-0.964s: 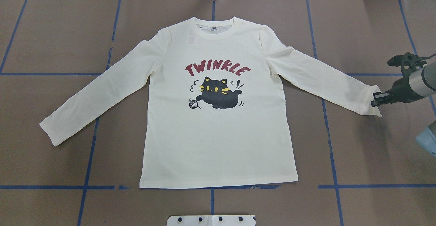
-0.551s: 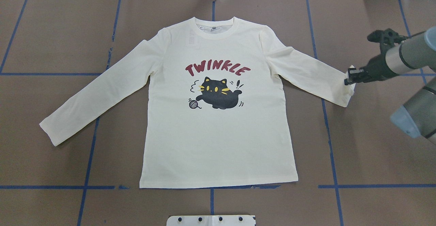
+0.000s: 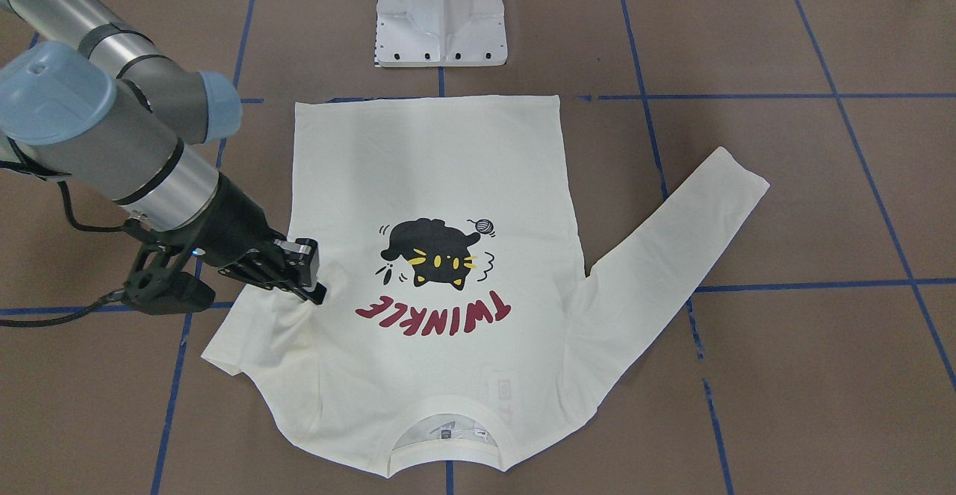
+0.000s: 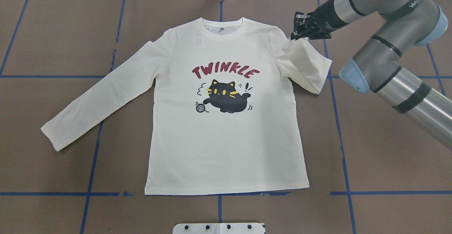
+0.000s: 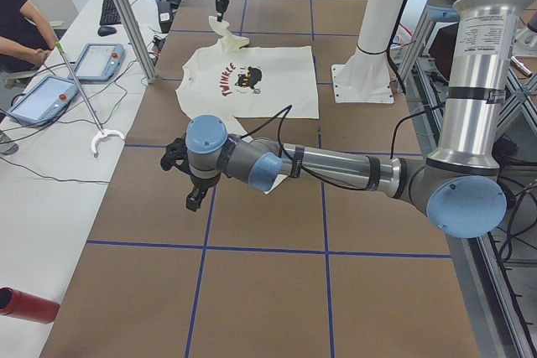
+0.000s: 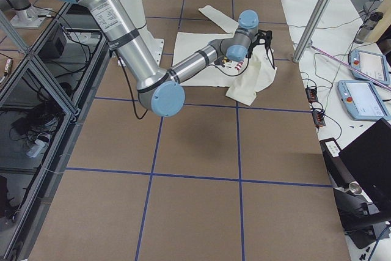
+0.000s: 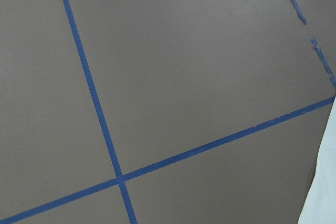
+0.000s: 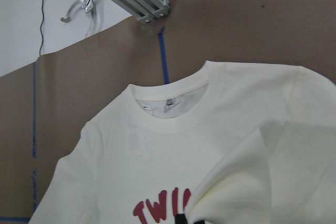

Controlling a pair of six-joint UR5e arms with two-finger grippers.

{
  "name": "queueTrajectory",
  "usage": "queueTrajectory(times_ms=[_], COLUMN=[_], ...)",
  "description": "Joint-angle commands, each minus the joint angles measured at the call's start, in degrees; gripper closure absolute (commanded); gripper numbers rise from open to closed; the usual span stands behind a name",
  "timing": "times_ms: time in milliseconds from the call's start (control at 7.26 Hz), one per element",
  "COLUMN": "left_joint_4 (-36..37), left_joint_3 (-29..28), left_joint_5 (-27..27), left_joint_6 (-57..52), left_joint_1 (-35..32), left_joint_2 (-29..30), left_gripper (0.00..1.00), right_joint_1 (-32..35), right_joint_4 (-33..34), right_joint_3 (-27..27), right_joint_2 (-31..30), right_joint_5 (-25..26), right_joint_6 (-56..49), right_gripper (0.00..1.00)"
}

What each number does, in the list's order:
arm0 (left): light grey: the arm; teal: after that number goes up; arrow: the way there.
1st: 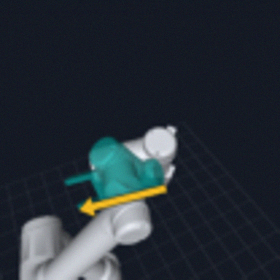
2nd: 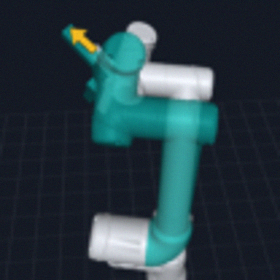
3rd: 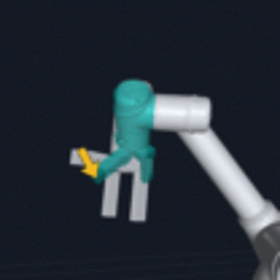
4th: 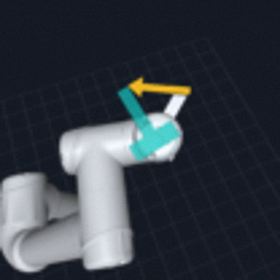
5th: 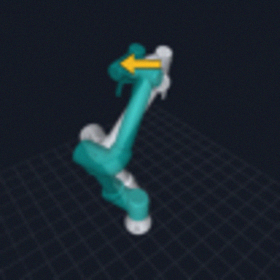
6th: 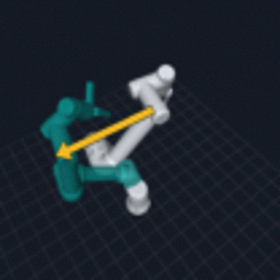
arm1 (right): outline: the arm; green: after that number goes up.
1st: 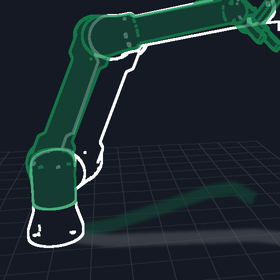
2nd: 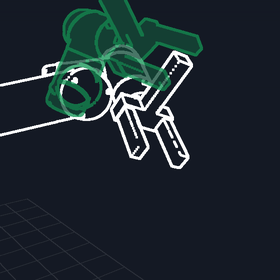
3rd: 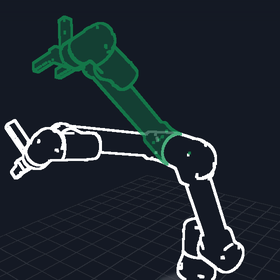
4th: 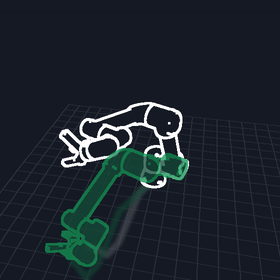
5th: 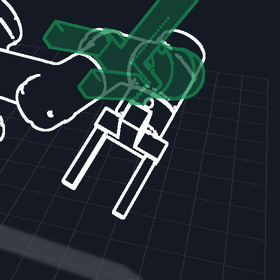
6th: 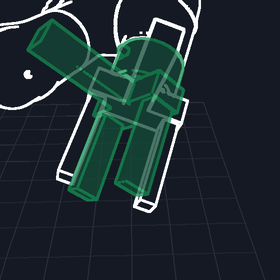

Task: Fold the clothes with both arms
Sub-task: 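Carry the sleeve across the shirt toward the far shoulder with the right gripper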

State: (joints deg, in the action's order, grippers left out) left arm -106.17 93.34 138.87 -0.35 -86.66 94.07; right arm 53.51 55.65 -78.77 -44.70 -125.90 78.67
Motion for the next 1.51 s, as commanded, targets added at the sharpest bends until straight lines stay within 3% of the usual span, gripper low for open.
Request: queueTrajectory(times_ms=[0, 138, 688, 826, 964, 1377], left_joint_4=[0.0, 0.0, 0.1, 0.0, 0.0, 0.0], left_joint_3=[-0.2, -0.2, -0.2, -0.2, -0.3, -1.0], left_joint_5=[0.0, 0.0, 0.0, 0.0, 0.0, 0.0], left_joint_6=[-0.1, 0.0, 0.0, 0.0, 0.0, 0.2], left_joint_1=[0.0, 0.0, 0.0, 0.0, 0.0, 0.0], left_joint_2=[-0.1, -0.1, -0.1, 0.1, 0.1, 0.2], left_gripper=[0.0, 0.0, 0.0, 0.0, 0.0, 0.0], right_joint_1=[-9.0, -13.3, -18.0, -19.3, -19.6, -20.6], right_joint_4=[-3.8, -10.9, -12.8, -12.9, -13.6, -15.7], right_joint_3=[15.2, 19.9, 25.2, 29.8, 30.2, 30.7], right_joint_2=[14.9, 16.5, 18.1, 22.7, 24.5, 25.3], right_joint_5=[11.7, 17.9, 25.4, 28.2, 29.3, 31.3], right_joint_6=[0.8, 1.1, 1.1, 1.1, 1.0, 1.0], right_gripper=[1.0, 1.0, 1.0, 0.72, 0.01, 0.0])
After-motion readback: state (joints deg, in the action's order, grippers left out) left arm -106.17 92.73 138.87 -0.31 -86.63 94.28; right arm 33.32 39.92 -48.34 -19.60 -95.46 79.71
